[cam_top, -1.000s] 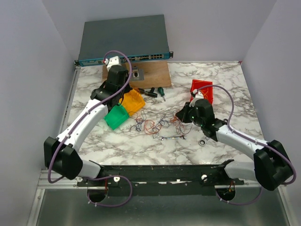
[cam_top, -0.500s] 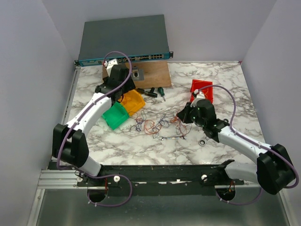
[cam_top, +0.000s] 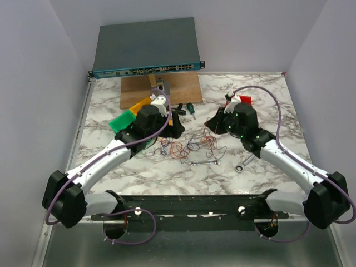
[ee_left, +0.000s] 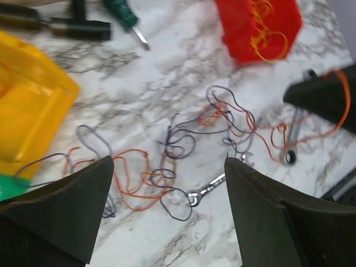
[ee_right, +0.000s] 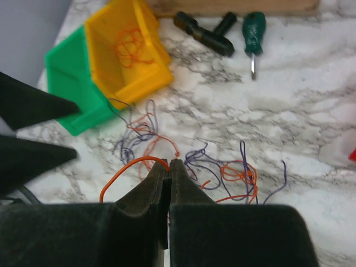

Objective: Untangle the cables

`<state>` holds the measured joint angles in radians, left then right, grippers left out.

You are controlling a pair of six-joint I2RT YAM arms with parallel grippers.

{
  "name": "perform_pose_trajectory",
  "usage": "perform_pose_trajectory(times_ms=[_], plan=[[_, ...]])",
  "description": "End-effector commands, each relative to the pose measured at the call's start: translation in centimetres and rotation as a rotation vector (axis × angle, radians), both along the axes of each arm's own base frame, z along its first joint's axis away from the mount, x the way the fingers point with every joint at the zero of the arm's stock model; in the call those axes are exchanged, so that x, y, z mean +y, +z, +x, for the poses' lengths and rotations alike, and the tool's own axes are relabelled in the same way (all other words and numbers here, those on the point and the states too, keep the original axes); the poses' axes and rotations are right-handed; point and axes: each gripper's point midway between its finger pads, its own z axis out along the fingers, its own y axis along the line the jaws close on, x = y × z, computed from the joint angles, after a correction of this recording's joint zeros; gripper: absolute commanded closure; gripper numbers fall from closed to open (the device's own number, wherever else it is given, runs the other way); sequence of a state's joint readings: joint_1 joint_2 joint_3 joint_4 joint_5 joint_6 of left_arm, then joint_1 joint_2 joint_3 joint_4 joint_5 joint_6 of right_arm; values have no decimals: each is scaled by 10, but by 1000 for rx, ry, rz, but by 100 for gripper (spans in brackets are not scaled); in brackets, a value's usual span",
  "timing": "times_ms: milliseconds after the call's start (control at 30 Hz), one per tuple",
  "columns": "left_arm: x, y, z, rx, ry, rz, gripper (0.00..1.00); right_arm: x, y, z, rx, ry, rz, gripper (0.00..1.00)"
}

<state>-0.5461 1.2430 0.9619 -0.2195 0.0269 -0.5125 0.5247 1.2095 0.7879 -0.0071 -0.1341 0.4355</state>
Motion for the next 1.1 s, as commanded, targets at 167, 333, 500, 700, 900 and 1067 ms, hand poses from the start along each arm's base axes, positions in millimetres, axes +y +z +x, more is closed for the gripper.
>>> perform_pose_trajectory(times_ms=[167,333,500,700,900,1067], plan=[[-71,73,-52,-408,-413,-272,17,32,133,-20,-139,211,154,99],[-81,87,-53,-476,-463,-298,17,40,168,-26,-170,261,220,99],[-96,90,-55,-484,-520,-345,18,48,188,-33,-173,305,285,99],[-122,86,-53,-467,-574,-364,24,53,202,-35,-179,324,338,99],[-140,88,-53,-431,-621,-404,84,57,183,-33,-135,326,342,77],[-127,97,-50,-451,-552,-404,100,37,129,-18,-70,173,236,24]])
